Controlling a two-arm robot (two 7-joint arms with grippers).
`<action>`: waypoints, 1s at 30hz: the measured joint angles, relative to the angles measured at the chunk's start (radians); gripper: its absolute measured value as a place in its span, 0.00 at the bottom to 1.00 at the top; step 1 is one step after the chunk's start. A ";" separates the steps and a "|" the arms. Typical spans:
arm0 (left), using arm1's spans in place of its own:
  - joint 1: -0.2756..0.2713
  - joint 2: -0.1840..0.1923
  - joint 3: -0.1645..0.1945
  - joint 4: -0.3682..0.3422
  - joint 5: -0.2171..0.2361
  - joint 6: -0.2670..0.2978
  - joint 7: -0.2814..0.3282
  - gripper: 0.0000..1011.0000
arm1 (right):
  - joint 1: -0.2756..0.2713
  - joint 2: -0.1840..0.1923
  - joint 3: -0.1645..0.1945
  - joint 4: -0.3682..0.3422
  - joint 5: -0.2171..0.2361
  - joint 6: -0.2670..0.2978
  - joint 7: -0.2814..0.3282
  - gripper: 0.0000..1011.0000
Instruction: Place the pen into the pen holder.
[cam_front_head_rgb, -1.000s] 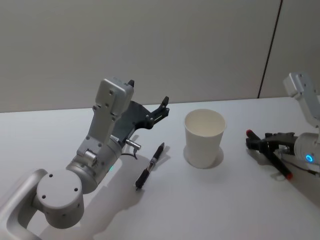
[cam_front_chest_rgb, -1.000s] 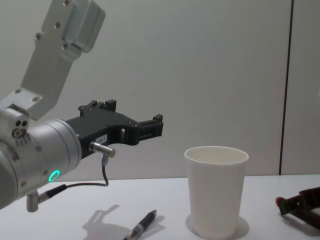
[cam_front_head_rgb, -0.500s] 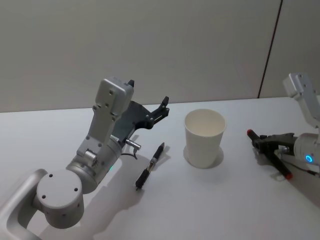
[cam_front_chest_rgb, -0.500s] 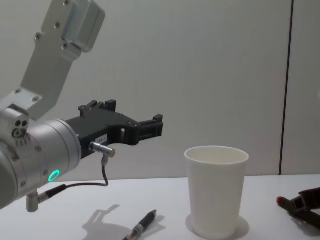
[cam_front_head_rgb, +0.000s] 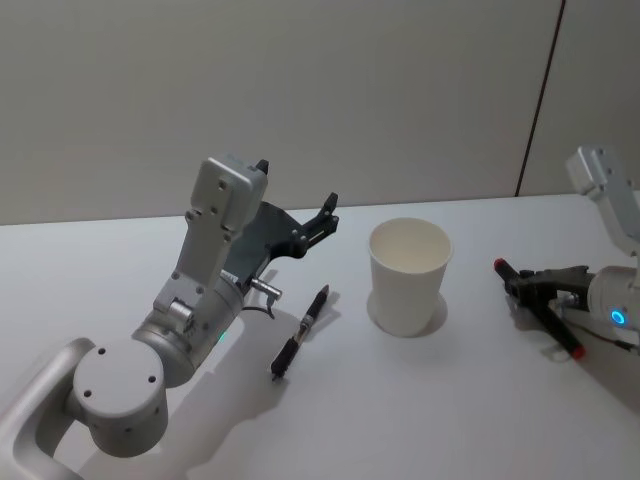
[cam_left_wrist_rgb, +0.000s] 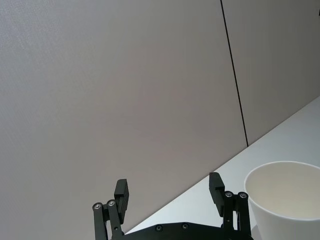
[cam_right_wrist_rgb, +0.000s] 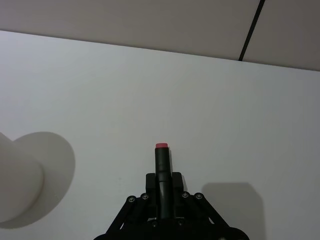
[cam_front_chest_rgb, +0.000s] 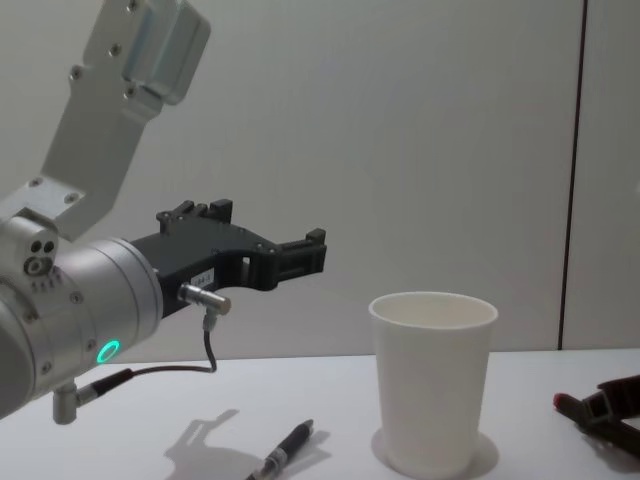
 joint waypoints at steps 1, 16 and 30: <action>0.000 0.000 0.000 0.000 0.000 0.000 0.000 0.99 | 0.000 0.000 0.000 0.000 0.000 0.000 0.000 0.17; 0.000 0.000 0.000 0.000 0.000 0.000 0.000 0.99 | 0.009 -0.003 -0.003 -0.004 -0.016 -0.027 0.001 0.17; 0.000 0.000 0.000 0.000 0.000 0.000 0.000 0.99 | 0.029 -0.015 -0.009 -0.048 -0.052 -0.120 -0.020 0.17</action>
